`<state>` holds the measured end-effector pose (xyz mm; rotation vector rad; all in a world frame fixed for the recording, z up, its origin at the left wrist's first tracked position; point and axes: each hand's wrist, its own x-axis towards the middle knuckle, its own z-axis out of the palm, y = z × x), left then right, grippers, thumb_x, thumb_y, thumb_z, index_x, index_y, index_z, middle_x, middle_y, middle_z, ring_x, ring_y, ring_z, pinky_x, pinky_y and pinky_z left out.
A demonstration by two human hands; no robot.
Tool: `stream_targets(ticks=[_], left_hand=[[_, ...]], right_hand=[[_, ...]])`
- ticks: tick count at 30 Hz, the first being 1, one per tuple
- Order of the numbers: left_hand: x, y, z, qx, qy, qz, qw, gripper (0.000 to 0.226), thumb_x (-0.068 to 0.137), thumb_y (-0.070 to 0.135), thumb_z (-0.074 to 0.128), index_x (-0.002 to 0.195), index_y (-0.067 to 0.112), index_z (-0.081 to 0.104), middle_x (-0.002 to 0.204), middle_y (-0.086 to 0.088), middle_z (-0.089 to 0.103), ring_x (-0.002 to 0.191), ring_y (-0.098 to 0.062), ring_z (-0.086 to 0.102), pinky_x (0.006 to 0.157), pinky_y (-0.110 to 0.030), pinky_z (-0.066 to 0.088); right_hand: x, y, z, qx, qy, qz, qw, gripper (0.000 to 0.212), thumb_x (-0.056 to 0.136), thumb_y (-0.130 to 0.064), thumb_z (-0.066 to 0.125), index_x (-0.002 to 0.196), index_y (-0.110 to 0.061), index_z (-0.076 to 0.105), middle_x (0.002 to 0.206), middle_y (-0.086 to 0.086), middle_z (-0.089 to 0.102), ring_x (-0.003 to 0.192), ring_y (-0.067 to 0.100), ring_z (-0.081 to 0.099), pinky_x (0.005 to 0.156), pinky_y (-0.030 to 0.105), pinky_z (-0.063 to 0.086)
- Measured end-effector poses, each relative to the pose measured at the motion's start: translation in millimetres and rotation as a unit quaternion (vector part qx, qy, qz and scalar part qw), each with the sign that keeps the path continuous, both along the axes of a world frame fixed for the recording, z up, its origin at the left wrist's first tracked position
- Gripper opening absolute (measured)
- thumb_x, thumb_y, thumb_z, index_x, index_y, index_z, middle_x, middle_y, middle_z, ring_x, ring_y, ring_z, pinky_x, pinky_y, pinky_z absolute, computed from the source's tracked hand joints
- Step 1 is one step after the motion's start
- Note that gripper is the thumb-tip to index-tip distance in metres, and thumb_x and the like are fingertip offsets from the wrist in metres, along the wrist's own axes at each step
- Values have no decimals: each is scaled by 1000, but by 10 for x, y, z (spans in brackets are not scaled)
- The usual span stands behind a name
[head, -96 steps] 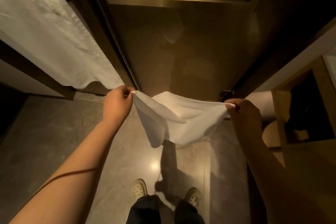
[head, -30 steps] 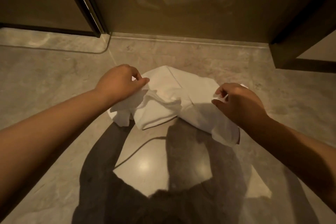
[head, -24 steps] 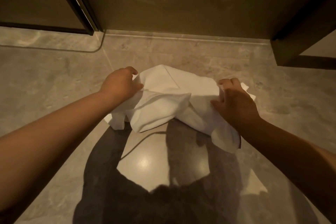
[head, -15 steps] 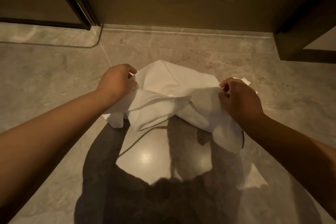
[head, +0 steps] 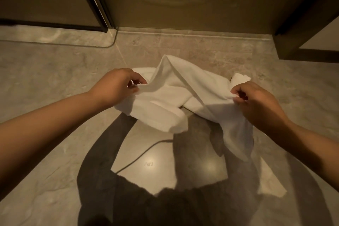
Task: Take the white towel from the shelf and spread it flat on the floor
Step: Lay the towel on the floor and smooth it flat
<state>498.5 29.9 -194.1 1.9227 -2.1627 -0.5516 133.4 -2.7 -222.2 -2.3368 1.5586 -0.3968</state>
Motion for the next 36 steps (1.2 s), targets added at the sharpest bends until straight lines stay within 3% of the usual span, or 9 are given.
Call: stream_targets(ticks=[5,9,12,15,21,25,28,31,36], left_hand=[[100,298,226,-4,8,-106,994,27,79,2,71,102,15,73,95,-3,67,77,-18,58,71,-30,47],[137,501,202,20,12,-158,987,28,78,2,72,102,16,74,89,4,61,75,-12,54,69,-17,39],[124,634,84,62,11,-179,982,25,80,7,72,102,18,74,84,7,56,71,-5,49,66,-3,31],[115,742,-53,102,10,-194,976,23,82,11,70,103,19,72,88,6,58,74,-4,50,67,0,30],[88,747,-188,201,-19,-205,958,26,85,35,64,111,31,66,91,17,54,77,3,51,66,-3,34],[120,496,-196,134,23,-131,982,22,88,29,57,108,30,67,102,7,63,86,-4,59,69,-10,39],[-1,298,-354,87,5,-117,989,38,89,24,59,127,20,56,124,-1,58,107,-17,55,85,-22,39],[-204,202,-584,137,-47,-139,980,57,92,30,56,144,18,35,146,-5,39,132,-24,37,107,-33,31],[-358,58,-821,127,-40,-116,984,45,101,27,33,146,24,29,153,1,29,138,-20,26,110,-35,26]], right_hand=[[-162,272,135,49,28,41,998,16,89,-15,57,103,-21,62,95,-9,53,83,14,51,72,25,45],[-203,477,205,61,28,95,993,17,86,-4,60,100,-12,66,97,2,62,84,21,57,75,34,51],[-212,562,172,87,52,126,987,18,85,-3,62,100,-13,68,96,2,64,84,18,58,75,30,50],[-225,626,99,113,57,136,983,17,86,-7,62,100,-16,68,93,-5,62,84,15,59,73,23,47],[-215,626,5,119,91,170,974,17,89,-14,59,103,-20,67,101,-4,63,94,14,59,79,26,49],[-155,475,41,91,59,153,982,20,86,-20,61,106,-22,65,100,-8,62,89,8,57,73,16,43],[-46,321,-16,74,36,127,988,29,86,-18,61,115,-19,62,108,-3,63,95,12,58,81,20,43],[49,210,-168,97,54,116,987,38,85,-15,64,122,-11,59,119,8,60,108,24,56,93,24,37],[160,49,-306,120,121,92,981,38,93,-13,46,131,-12,52,131,10,54,120,26,50,100,33,39]])
